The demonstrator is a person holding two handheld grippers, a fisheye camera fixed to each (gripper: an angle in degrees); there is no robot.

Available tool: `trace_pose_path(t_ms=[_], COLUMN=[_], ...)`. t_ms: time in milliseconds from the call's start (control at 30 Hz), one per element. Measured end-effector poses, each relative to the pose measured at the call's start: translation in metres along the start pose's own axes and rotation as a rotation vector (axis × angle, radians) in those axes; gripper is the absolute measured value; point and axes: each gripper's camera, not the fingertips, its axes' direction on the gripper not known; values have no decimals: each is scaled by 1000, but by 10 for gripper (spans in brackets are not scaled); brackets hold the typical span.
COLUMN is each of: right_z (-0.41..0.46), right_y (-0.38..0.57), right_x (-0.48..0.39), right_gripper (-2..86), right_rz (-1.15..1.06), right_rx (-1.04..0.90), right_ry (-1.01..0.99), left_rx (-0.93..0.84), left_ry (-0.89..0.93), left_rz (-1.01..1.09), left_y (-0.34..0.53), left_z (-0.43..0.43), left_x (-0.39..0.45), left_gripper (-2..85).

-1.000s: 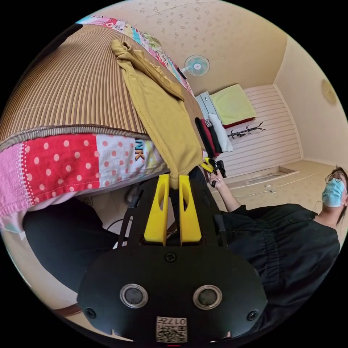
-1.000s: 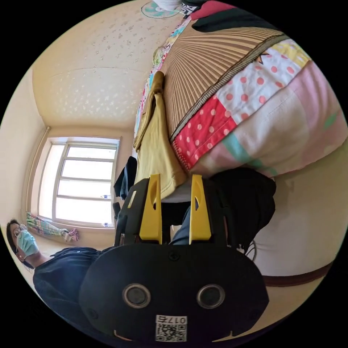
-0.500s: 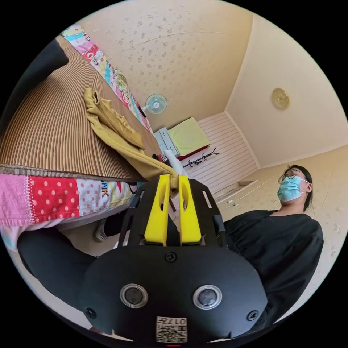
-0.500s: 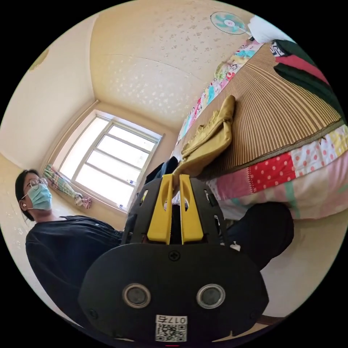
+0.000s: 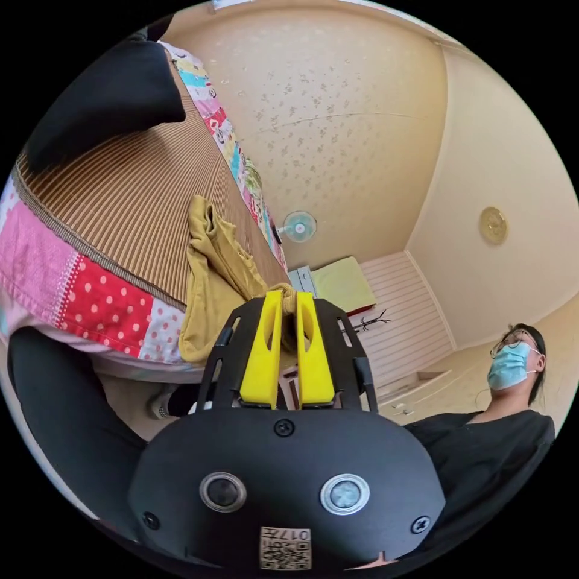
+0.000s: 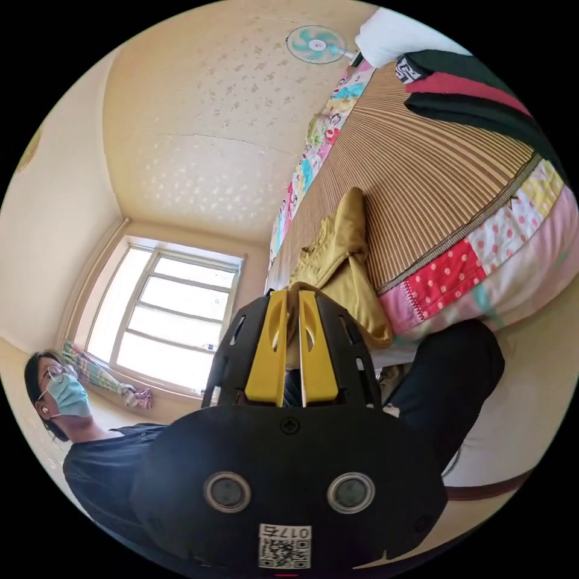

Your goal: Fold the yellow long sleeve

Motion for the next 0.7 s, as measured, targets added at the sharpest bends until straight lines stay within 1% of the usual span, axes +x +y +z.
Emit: trace_pose_path(t_ms=[67,133,300,367,467,533,600,633,667,700], right_z=[19,43,131,173,225,255,278,288,296,300], right_y=[-25,-53,-137,-175,-211,-229,-238,-242,-245,-246], right_x=[2,-2,-3,6,22,35,50,57,62,64], right_gripper=[22,23,27,31,39,48,63,78,83,86], right_rz=[33,15,1,5,-15,-12,-29,-62,-63,-68], right_rx=[84,107,120,131,167,180,231,262,253,236], right_ry=[24,38,202,265,306,351,399,430,459,461], left_rx=[33,51,105,144,190,192,270,280,265,232], left_ry=[-19,-52,-118,-144,-202,-237,-240,-241,-239,-242], left_rz=[19,33,-25,-25,-39,-73,-28,-13,-1,25], left_y=[-19,-43,-117,-134,-158,-171,-181,-183,-189,-191], left_z=[14,32,94,116,150,170,178,177,175,173], left_x=[2,2,-16,-23,-38,-53,-67,-69,-71,-68], left_gripper=[48,48,48,48,48,49,53,66,92,99])
